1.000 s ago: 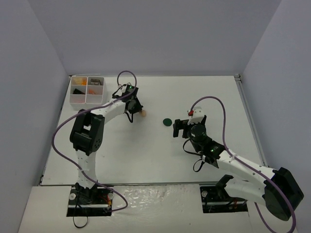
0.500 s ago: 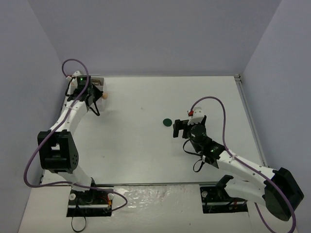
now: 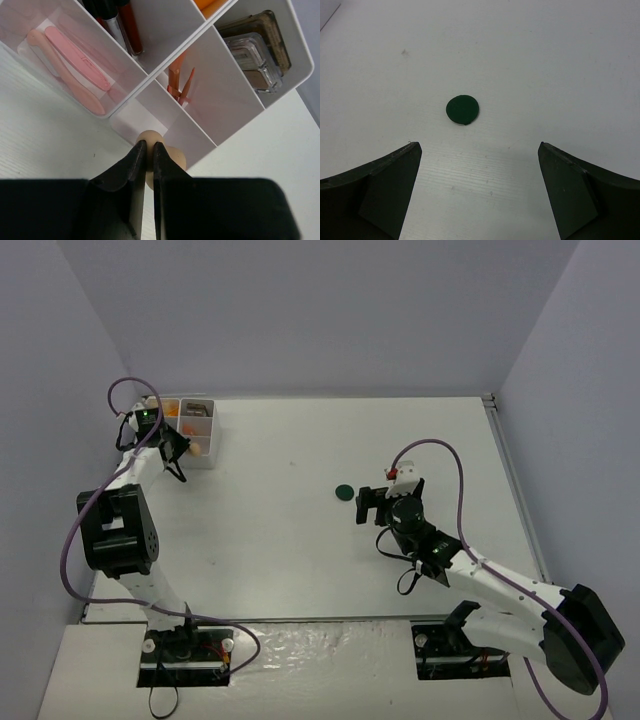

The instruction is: Organize the makeup

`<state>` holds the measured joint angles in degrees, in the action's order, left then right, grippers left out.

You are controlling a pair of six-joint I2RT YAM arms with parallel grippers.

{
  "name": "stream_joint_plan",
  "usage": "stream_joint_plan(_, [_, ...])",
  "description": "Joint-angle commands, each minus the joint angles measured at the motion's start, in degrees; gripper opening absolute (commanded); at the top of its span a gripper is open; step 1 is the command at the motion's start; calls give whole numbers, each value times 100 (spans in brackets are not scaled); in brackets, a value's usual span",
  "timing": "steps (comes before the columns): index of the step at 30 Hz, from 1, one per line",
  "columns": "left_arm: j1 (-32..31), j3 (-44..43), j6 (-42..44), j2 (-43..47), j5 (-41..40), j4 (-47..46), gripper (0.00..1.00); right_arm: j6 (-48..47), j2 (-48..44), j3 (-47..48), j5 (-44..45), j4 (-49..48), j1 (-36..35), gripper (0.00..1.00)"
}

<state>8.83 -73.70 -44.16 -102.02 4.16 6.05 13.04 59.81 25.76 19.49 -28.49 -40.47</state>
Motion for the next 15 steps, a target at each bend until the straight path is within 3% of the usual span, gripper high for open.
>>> stream_joint_plan(1, [49,-382,-74,-19,138,-783,1,-29,91,131,64,-412,30,100])
stream_joint_plan(12, [40,-79,-349,-120,21,-1126,10,-29,203,172,6,-426,21,100])
stream_joint_plan(15, [40,-74,-397,-192,64,-1083,17,-29,223,175,3,-429,21,100])
